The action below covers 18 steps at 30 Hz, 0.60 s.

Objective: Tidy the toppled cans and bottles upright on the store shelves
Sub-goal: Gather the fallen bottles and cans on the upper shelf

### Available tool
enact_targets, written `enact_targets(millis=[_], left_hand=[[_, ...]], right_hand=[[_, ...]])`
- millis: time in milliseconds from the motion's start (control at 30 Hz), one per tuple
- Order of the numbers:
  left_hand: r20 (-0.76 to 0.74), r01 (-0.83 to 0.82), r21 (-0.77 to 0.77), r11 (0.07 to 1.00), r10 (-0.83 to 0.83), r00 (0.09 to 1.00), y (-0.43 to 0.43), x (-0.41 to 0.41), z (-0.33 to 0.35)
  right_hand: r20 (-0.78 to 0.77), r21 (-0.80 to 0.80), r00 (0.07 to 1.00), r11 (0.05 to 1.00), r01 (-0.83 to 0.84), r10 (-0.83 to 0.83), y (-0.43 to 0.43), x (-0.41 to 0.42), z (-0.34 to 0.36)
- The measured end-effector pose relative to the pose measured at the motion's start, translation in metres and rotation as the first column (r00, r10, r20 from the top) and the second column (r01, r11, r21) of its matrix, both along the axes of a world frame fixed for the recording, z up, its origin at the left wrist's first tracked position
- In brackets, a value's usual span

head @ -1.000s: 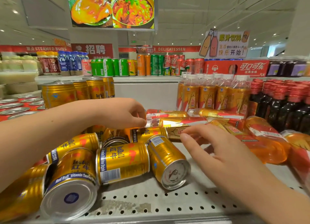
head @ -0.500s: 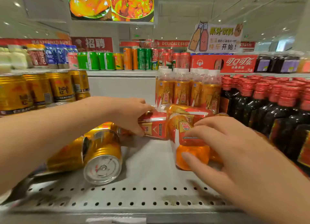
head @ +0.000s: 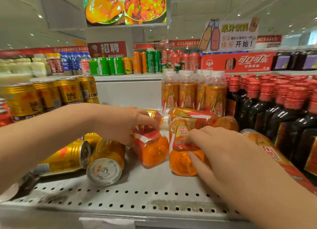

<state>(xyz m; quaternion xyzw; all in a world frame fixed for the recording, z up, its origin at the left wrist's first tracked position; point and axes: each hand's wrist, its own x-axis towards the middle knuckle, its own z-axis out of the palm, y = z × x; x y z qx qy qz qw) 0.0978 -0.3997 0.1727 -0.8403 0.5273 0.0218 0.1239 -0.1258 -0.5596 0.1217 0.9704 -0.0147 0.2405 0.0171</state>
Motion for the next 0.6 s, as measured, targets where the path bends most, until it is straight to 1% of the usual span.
enact_targets(millis=[167,233,333,400,533,567,600], left_hand=[[-0.037,0.096,0.007,0.995,-0.095,0.995,0.007,-0.031,0.0],[-0.062,0.14,-0.018,0.99,-0.141,0.988,0.008,-0.04,-0.001],[-0.17,0.189,-0.065,0.98,-0.197,0.965,0.016,-0.045,-0.003],[-0.253,0.178,-0.121,0.977,-0.203,0.946,0.027,-0.044,-0.004],[-0.378,0.086,-0.342,0.936,-0.221,0.899,0.037,-0.032,-0.005],[-0.378,0.052,-0.382,0.923,-0.207,0.902,0.039,-0.023,-0.004],[-0.339,0.023,-0.409,0.912,-0.175,0.924,0.041,-0.013,-0.002]], right_hand=[[-0.019,0.035,0.999,0.999,0.031,-0.03,0.004,0.002,-0.001],[-0.014,0.06,1.0,0.998,0.028,-0.027,0.003,0.001,-0.002],[0.006,0.096,1.0,0.995,0.03,-0.031,0.006,0.004,0.003],[0.044,0.112,0.998,0.993,0.032,-0.037,0.01,0.008,0.007],[0.126,0.129,0.992,0.992,-0.008,-0.008,0.02,0.027,0.021],[0.136,0.133,0.991,0.991,-0.025,0.007,0.022,0.034,0.025],[0.135,0.132,0.991,0.99,-0.038,0.02,0.024,0.043,0.031]])
